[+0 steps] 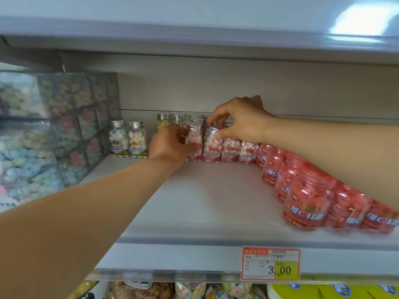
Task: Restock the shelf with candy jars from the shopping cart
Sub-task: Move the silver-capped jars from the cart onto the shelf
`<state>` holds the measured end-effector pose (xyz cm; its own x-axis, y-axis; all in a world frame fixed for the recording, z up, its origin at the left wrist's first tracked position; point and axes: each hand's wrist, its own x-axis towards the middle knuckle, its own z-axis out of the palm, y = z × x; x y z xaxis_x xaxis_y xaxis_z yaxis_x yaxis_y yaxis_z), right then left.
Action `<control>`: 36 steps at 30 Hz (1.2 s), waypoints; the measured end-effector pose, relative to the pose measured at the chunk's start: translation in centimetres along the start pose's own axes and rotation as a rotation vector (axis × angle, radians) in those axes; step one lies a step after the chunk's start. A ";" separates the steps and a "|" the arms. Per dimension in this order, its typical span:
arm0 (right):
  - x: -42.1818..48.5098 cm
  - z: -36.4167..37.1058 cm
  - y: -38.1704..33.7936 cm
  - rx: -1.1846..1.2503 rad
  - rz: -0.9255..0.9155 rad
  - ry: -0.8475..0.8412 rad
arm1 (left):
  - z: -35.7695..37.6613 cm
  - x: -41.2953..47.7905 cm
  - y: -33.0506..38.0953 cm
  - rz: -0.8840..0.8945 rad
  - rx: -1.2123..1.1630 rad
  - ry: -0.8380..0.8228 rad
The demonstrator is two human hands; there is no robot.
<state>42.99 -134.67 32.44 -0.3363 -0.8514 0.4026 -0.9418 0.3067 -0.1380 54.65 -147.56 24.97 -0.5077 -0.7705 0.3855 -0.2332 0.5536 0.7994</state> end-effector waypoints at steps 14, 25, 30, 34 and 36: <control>0.1 0.8 0.0 -0.048 -0.019 0.042 | -0.1 -0.5 0.6 0.024 0.049 -0.017; -2.6 -0.5 -1.8 0.002 -0.075 0.031 | -3.1 -3.3 1.0 -0.035 0.021 0.006; -6.5 -1.0 -5.6 0.164 -0.159 0.072 | -7.4 -8.3 2.5 0.005 0.018 0.072; -10.7 -0.7 -10.4 0.328 -0.283 0.070 | -12.5 -15.7 2.7 0.074 -0.018 0.121; -13.5 -0.2 -13.6 0.431 -0.336 0.039 | -14.8 -20.1 1.9 0.052 -0.091 0.139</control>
<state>60.30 -127.29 29.07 -0.0238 -0.8535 0.5206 -0.9173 -0.1884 -0.3507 76.66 -135.68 25.58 -0.3965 -0.7813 0.4821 -0.1300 0.5676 0.8130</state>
